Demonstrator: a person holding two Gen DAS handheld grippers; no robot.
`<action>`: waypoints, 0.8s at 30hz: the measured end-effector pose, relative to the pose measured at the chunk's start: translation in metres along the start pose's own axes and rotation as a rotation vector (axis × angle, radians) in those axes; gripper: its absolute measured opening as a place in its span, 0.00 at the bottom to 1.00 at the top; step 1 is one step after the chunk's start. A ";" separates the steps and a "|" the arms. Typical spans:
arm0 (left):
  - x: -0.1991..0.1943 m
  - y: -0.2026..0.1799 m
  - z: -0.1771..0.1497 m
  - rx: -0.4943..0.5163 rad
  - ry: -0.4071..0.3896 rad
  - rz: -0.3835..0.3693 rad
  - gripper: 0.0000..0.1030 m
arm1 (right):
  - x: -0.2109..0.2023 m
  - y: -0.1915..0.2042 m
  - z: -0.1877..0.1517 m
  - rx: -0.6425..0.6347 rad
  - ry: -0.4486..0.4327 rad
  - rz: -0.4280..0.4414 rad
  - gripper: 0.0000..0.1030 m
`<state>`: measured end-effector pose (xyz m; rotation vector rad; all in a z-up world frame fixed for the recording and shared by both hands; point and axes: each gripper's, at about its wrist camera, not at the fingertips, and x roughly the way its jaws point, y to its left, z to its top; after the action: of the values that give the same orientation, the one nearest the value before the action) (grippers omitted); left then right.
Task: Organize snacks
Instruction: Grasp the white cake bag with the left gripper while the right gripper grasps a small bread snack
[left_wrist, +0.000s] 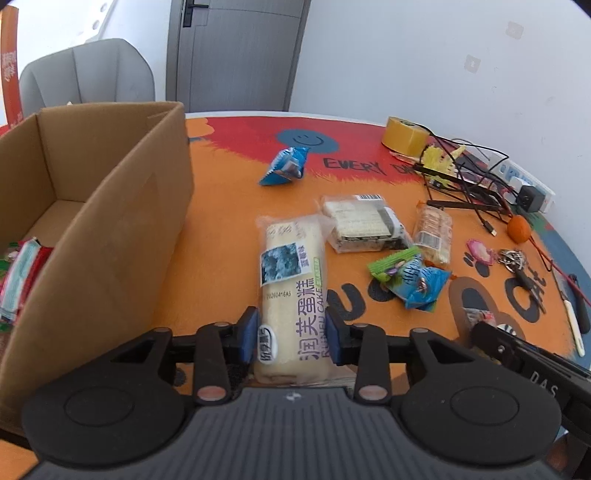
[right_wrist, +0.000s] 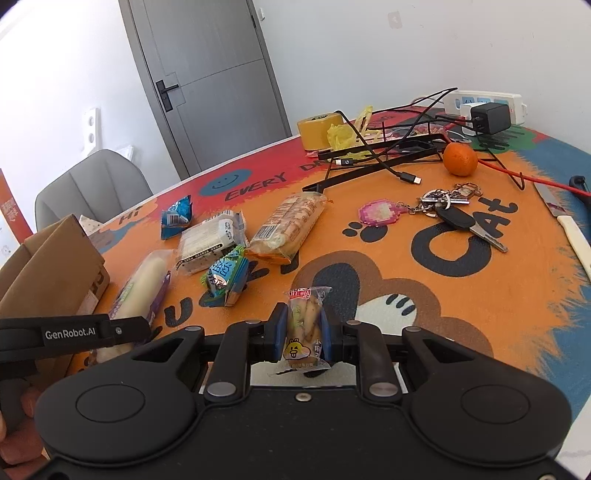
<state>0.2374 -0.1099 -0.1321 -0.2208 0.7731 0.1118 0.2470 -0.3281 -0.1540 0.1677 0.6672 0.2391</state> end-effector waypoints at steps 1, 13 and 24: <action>0.000 0.000 0.000 0.002 -0.001 0.003 0.37 | 0.000 0.000 0.000 -0.004 -0.001 -0.006 0.24; 0.011 -0.004 0.001 0.059 -0.031 0.023 0.33 | 0.004 0.008 -0.002 -0.061 -0.002 -0.042 0.21; -0.012 -0.001 0.002 0.038 -0.061 -0.009 0.27 | -0.008 0.014 0.000 -0.040 -0.027 0.011 0.20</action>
<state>0.2300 -0.1111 -0.1220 -0.1842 0.7132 0.0951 0.2384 -0.3172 -0.1462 0.1357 0.6348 0.2604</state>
